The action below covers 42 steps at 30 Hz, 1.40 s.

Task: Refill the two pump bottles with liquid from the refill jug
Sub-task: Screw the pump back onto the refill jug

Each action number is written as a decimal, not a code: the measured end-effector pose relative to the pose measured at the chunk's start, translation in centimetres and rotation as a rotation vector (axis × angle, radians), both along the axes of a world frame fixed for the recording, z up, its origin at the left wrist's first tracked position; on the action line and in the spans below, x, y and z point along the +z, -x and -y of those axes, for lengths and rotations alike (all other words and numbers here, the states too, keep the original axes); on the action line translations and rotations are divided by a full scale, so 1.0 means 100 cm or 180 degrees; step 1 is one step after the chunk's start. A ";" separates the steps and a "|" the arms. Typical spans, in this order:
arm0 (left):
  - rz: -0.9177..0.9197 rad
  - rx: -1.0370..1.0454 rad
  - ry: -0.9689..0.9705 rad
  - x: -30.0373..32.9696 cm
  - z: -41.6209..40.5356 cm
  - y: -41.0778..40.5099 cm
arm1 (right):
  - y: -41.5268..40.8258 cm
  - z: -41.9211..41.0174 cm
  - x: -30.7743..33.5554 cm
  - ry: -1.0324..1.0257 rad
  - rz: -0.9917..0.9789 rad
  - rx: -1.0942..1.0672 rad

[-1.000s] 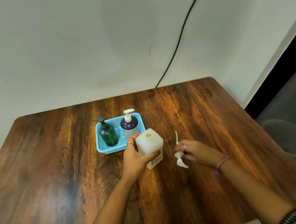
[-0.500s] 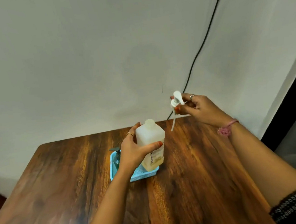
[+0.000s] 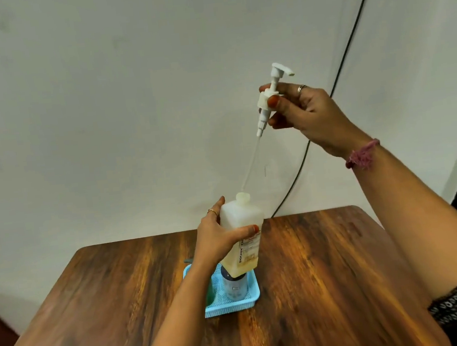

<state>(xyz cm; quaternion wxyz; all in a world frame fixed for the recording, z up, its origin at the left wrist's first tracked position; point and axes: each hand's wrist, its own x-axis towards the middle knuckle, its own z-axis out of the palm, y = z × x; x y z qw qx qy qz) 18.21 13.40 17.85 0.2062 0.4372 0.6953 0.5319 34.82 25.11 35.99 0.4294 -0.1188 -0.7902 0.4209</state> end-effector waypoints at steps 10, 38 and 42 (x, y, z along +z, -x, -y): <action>-0.0041 -0.0133 -0.0031 0.015 0.002 -0.002 | 0.008 0.005 -0.005 -0.0130 0.0418 0.0112; -0.0035 -0.0097 -0.0382 0.048 0.004 -0.010 | 0.014 0.016 -0.048 -0.0835 0.1556 -0.0251; -0.0115 0.0007 -0.0462 0.048 0.005 -0.010 | 0.017 0.024 -0.056 -0.0907 0.1297 -0.0626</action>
